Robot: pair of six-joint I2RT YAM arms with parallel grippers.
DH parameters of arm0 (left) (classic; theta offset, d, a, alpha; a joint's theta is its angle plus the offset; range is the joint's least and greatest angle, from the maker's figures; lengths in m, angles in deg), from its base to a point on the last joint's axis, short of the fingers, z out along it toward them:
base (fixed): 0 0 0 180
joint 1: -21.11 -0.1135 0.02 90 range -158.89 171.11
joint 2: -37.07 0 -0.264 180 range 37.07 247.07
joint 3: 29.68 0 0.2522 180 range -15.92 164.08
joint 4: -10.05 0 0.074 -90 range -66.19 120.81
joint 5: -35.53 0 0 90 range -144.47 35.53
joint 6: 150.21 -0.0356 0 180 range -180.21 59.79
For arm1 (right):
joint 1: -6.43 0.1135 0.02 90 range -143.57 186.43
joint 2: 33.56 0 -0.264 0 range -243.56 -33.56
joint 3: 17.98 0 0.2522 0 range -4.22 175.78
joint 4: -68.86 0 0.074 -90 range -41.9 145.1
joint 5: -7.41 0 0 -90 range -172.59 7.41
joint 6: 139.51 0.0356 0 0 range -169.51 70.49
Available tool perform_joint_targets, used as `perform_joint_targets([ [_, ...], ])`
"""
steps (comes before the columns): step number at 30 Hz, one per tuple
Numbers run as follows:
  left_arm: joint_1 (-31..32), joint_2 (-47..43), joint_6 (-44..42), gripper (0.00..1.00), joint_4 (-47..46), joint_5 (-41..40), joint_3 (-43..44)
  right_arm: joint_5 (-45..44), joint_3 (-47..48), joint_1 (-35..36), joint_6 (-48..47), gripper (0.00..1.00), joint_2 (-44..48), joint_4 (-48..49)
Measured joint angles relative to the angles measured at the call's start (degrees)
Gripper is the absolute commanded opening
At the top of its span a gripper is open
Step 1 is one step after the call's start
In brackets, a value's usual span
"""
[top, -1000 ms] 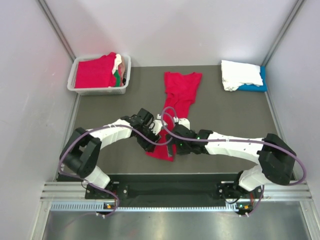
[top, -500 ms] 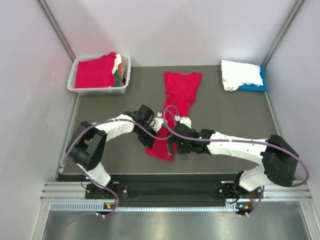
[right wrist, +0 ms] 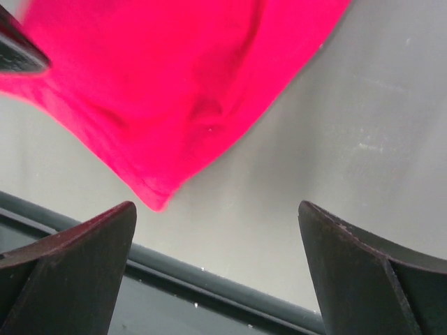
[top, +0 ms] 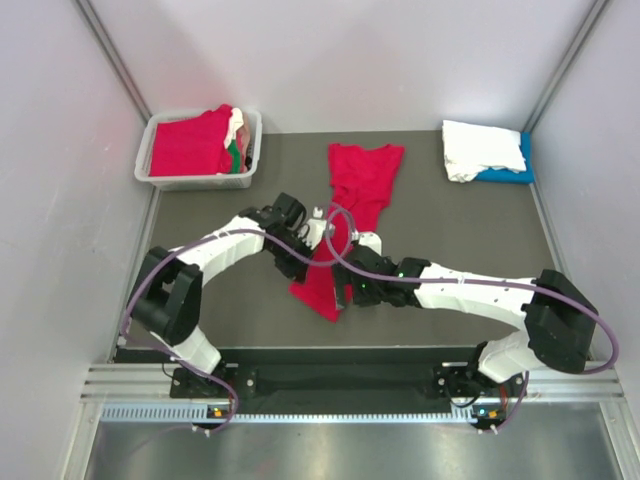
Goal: Fold and stack the t-shirts
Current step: Fold the tshirt
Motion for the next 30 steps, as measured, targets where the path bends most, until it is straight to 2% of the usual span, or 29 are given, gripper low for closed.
perform_joint_targets([
  [6, -0.20, -4.72, -0.22, 0.00, 3.76, 0.11, 9.73, -0.48, 0.02, 0.07, -0.35, 1.00, -0.15, 2.21],
  [11, -0.35, -5.35, 0.02, 0.00, 5.22, 0.17, 9.07, 0.37, 0.02, 0.33, -0.55, 1.00, -1.66, 4.68],
  [19, -0.37, -4.72, 0.15, 0.00, 7.17, 0.72, 8.20, -2.75, 0.04, 0.11, -2.10, 1.00, -1.68, 2.93],
  [30, 0.68, -7.91, 0.87, 0.00, 12.35, 2.95, 14.14, -9.25, 3.19, -0.70, -6.93, 1.00, 2.19, 2.86],
])
